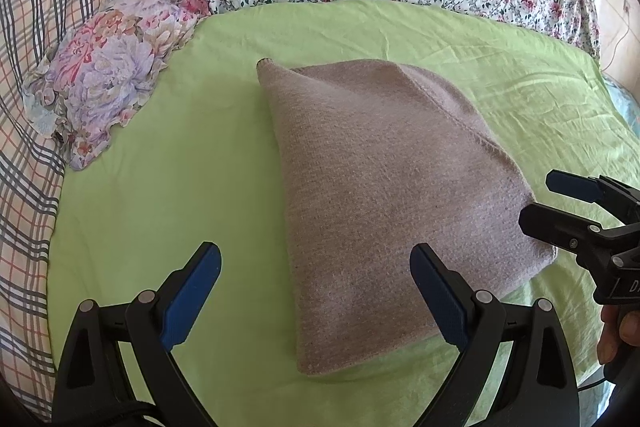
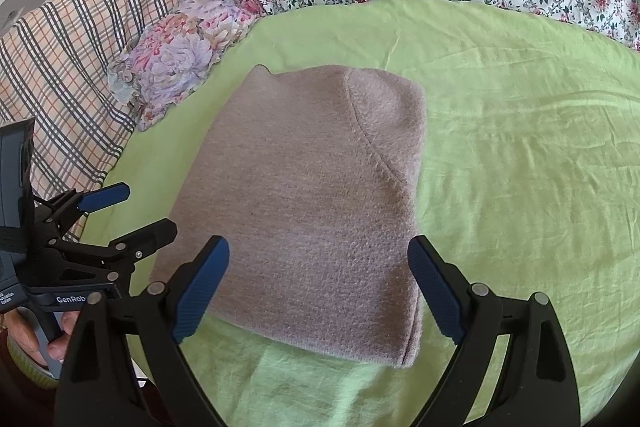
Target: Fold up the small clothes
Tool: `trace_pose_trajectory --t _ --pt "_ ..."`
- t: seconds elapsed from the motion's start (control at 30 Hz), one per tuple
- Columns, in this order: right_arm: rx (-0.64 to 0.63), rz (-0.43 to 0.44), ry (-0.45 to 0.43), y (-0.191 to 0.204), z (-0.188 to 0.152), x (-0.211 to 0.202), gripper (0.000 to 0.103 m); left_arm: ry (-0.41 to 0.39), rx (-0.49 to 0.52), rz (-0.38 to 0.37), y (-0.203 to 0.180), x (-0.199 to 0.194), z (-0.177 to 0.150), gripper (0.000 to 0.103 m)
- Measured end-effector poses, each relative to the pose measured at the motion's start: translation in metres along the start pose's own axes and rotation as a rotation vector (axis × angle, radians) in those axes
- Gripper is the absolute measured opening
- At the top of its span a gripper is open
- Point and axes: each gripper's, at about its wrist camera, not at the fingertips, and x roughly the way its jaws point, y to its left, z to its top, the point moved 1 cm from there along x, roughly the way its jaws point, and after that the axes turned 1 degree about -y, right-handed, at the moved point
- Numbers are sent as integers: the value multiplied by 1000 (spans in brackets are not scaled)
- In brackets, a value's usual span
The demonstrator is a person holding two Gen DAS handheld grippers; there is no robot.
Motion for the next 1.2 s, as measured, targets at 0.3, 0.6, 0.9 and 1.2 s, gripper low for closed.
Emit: trace_pose_trajectory --t 0.3,0.6,0.9,1.2 --pt "-2 3 0 -1 1 1 91 0 -1 0 4 2 2 96" --pt "-1 -1 -1 2 2 3 91 5 2 1 4 4 5 96" --pt "-9 2 -4 0 12 7 91 4 8 13 4 10 12 96" --pt "-11 8 -6 -1 18 8 91 6 12 2 2 12 17 96"
